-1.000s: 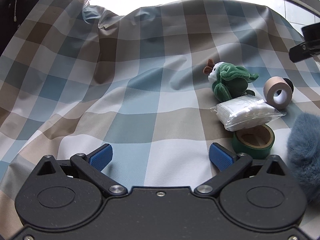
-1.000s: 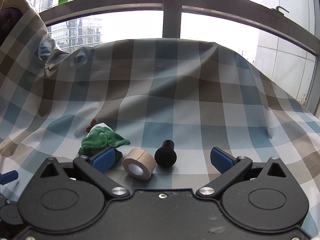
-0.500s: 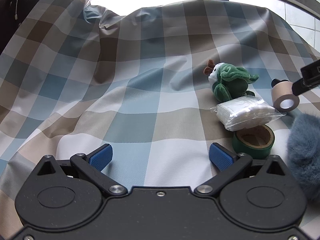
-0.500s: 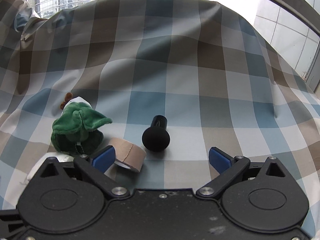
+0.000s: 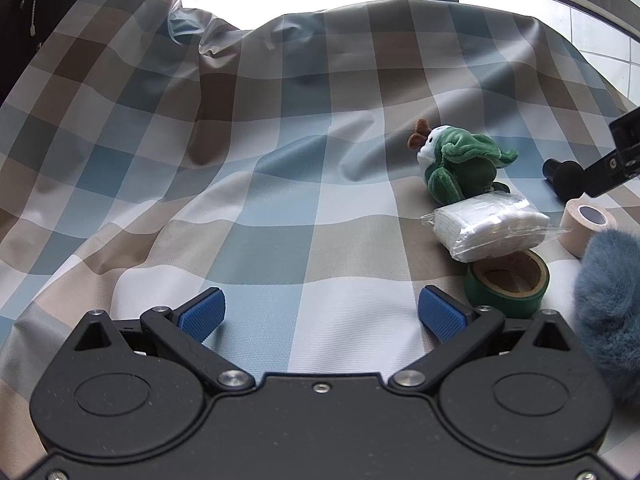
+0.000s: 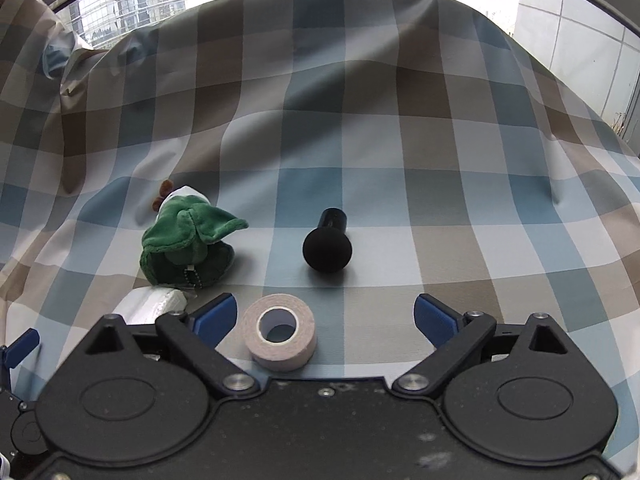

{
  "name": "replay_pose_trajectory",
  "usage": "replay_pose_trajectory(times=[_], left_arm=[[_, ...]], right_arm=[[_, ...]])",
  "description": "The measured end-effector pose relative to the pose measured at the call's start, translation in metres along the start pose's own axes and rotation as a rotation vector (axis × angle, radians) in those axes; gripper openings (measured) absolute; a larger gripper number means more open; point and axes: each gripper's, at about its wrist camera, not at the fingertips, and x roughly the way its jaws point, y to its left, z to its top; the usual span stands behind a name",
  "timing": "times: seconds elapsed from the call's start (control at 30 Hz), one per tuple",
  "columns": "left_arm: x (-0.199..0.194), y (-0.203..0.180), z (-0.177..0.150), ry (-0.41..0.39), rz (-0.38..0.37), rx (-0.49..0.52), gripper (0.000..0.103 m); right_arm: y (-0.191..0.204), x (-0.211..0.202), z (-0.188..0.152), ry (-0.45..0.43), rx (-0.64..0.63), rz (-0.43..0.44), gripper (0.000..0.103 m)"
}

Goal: Organize soft objects
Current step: 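Lower the right tool onto the beige tape roll and close it, then grasp the plastic-wrapped white cotton pack with the left tool while the right tool holds the tape roll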

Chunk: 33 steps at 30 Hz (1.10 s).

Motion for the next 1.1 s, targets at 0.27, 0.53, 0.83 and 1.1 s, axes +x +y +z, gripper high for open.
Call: replay_pose_trajectory(times=[0.27, 0.53, 0.83, 1.1], left_arm=[[0.001, 0.001, -0.001, -0.001, -0.003, -0.003, 0.101], [0.001, 0.001, -0.001, -0.001, -0.004, -0.006, 0.101], [0.001, 0.001, -0.002, 0.001, -0.008, -0.012, 0.101], [0.003, 0.003, 0.000, 0.013, -0.018, -0.026, 0.101]], right_arm=[[0.025, 0.027, -0.013, 0.046, -0.073, -0.010, 0.052], [-0.023, 0.026, -0.023, 0.023, 0.032, -0.067, 0.046], [-0.084, 0.013, -0.071, -0.119, 0.105, -0.178, 0.047], [-0.075, 0.014, -0.087, -0.220, 0.018, -0.191, 0.049]])
